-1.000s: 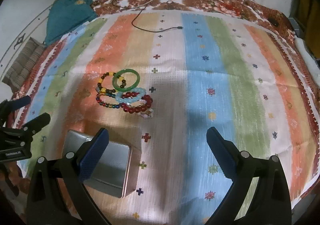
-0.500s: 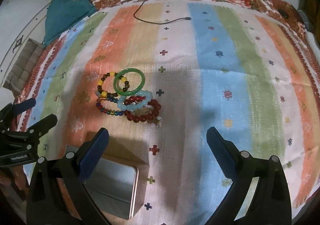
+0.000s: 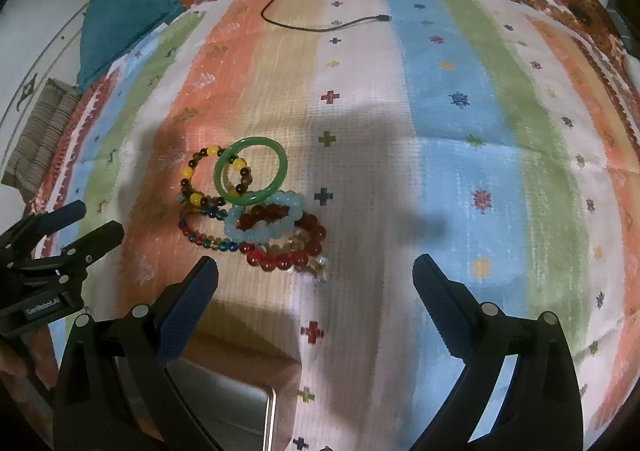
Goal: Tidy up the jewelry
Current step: 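Lower the right gripper onto the light blue bead bracelet and close it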
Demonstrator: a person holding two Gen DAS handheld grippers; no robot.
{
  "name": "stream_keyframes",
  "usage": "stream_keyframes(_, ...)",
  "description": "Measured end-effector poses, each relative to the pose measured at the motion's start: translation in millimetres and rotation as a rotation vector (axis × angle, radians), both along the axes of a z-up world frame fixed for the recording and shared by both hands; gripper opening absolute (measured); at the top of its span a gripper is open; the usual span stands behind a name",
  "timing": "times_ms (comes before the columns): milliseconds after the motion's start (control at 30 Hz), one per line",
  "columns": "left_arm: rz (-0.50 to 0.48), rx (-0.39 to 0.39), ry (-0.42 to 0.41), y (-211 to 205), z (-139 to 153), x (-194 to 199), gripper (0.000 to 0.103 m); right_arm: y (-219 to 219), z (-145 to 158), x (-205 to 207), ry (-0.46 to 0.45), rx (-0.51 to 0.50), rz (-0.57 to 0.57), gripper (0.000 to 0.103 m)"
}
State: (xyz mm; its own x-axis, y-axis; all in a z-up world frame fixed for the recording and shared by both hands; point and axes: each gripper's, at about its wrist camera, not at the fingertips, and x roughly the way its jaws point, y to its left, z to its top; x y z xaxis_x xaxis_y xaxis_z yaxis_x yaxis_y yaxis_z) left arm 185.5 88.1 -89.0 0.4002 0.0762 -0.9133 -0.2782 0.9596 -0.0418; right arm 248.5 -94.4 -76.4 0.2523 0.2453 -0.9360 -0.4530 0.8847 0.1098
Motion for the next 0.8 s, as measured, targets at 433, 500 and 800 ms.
stream_keyframes(433,0.011,-0.028,0.044,10,-24,22,0.074,18,-27,21,0.032,-0.043,0.007,0.098)
stream_keyframes(500,0.010,-0.026,0.052,11,-28,26,0.071,20,-31,24,0.035,-0.051,0.008,0.098)
stream_keyframes(800,0.001,-0.045,0.081,15,-45,40,0.065,30,-43,35,0.049,-0.075,0.020,0.090)
